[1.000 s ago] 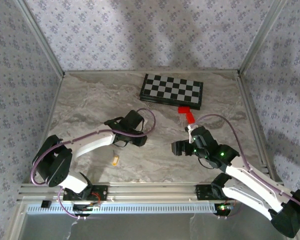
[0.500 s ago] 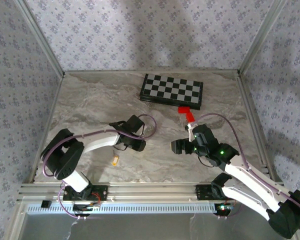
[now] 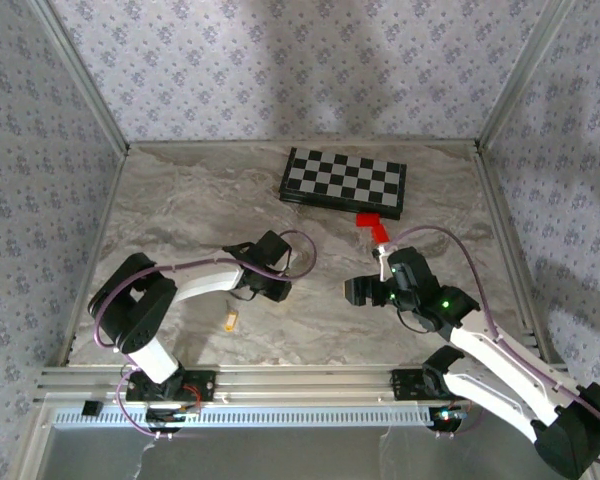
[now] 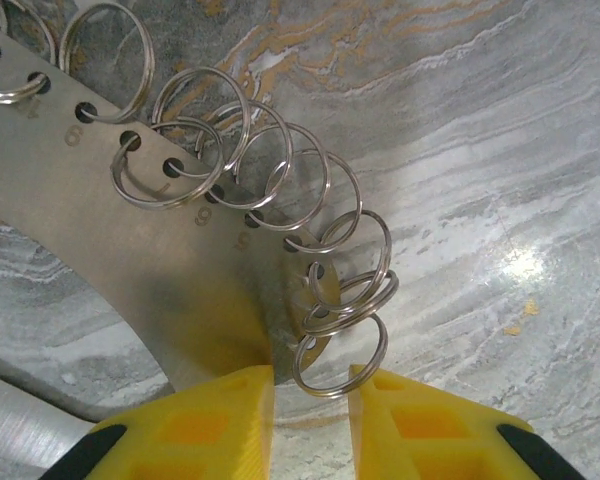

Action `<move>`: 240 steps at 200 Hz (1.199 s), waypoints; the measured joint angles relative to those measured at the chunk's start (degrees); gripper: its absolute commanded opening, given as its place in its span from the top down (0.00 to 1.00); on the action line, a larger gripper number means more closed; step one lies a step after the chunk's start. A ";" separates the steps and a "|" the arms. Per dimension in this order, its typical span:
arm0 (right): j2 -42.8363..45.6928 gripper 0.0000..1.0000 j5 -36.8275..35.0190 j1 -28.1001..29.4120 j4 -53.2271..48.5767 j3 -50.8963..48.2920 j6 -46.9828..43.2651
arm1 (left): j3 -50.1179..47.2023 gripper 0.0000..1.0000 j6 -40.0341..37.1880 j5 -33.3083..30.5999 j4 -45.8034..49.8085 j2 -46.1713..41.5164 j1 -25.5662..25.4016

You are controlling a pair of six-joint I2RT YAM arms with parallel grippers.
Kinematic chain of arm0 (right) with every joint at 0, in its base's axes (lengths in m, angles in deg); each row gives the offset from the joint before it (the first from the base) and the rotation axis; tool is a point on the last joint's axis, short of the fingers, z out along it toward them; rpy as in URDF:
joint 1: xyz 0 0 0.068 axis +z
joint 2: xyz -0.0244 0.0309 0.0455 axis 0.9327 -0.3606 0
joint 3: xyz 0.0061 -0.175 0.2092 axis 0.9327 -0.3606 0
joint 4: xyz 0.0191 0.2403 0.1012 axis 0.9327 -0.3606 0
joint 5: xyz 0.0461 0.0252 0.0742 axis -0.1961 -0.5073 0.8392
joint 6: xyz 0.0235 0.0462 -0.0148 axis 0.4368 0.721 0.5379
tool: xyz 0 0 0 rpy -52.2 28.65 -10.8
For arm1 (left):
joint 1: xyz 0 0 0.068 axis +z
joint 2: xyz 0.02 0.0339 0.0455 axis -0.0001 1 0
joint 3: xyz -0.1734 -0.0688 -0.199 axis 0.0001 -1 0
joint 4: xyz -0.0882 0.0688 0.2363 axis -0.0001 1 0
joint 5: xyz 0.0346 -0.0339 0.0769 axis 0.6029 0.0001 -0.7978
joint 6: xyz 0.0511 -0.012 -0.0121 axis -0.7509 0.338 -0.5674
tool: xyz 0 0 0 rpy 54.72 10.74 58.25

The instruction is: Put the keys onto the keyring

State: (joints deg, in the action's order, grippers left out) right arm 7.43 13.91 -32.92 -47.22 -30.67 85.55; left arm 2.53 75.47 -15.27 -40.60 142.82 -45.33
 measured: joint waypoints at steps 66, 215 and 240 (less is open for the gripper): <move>0.11 0.13 0.37 -0.94 0.02 0.00 0.00 | 0.44 0.72 -2.27 -1.14 0.00 0.00 -0.04; 1.38 0.13 0.57 -1.86 -0.02 0.00 0.00 | 3.23 0.80 -7.15 -1.92 0.39 1.03 -0.66; 1.51 0.14 0.59 -1.97 0.00 0.00 0.00 | 3.23 0.82 -7.32 -1.92 0.39 1.05 -1.14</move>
State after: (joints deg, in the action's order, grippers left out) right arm 8.94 14.50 -34.89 -47.22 -30.67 85.55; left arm 5.77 68.15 -17.20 -40.20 143.87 -46.47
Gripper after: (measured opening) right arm 0.866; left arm 0.188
